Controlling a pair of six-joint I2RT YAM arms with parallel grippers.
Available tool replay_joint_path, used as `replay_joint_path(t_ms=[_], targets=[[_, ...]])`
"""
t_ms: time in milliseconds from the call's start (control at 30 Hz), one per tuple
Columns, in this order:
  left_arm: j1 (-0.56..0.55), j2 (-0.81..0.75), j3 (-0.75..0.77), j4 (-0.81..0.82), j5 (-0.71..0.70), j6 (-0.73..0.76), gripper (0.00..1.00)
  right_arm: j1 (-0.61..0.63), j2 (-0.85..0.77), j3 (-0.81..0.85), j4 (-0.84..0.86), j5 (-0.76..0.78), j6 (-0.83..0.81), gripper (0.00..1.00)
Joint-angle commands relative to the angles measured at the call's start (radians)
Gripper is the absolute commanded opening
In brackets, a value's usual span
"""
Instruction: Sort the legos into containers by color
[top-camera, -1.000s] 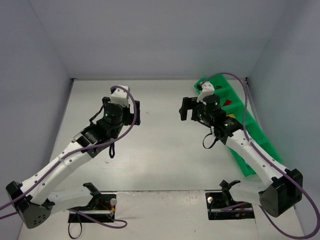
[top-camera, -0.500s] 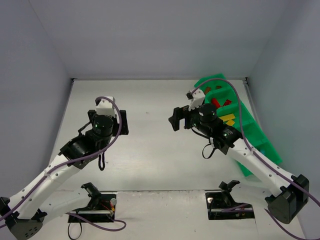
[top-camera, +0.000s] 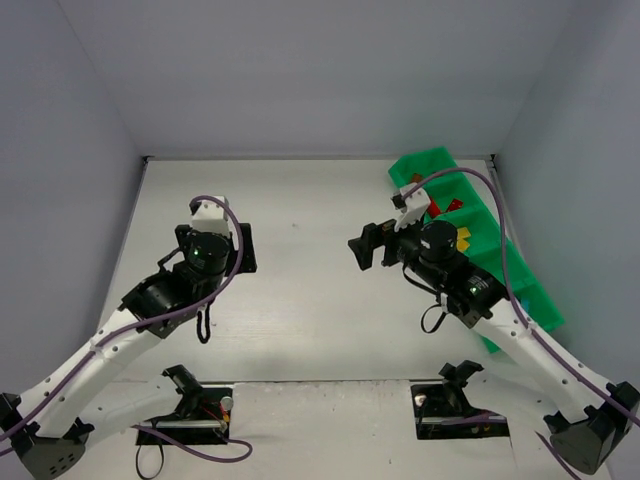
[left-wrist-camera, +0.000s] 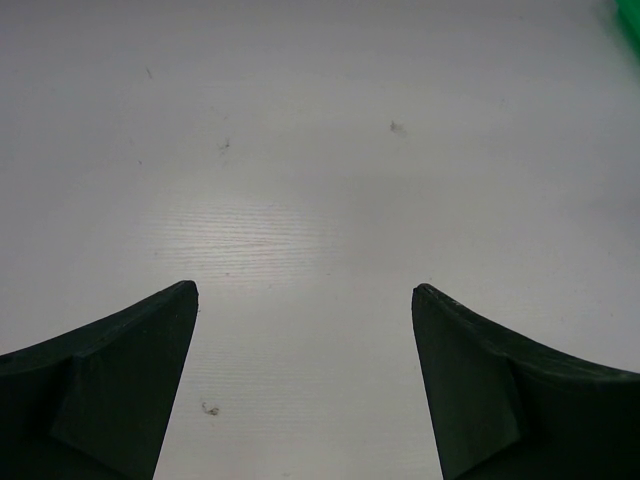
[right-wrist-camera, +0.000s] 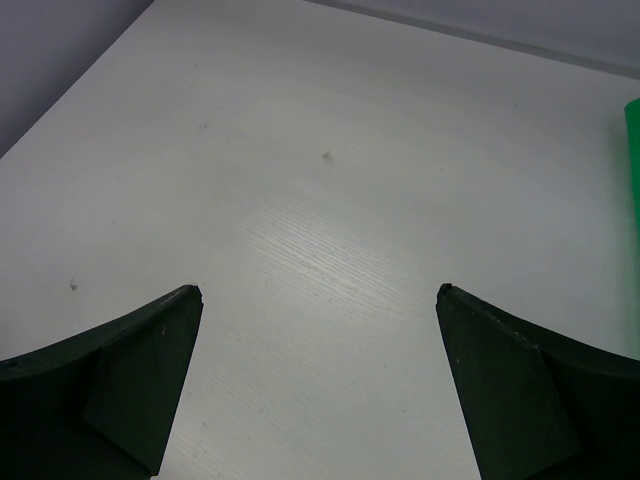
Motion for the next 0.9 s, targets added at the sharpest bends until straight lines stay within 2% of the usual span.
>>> replay_joint_path(t_ms=[0,200,533,867], targets=[[0.006,0.03,0.048,-0.014,-0.026,-0.031,0.81,0.0,-0.029,-0.006,0.043,0.004,-0.036,1.0],[0.008,0.058,0.072,-0.071,-0.058,-0.066,0.81,0.0,-0.077,-0.041,0.04,0.03,-0.048,1.0],[0.008,0.004,0.072,-0.144,-0.069,-0.186,0.81,0.002,-0.124,-0.055,0.032,0.015,-0.051,1.0],[0.006,-0.027,0.063,-0.192,-0.052,-0.223,0.81,0.002,-0.163,-0.072,0.025,0.029,-0.022,1.0]])
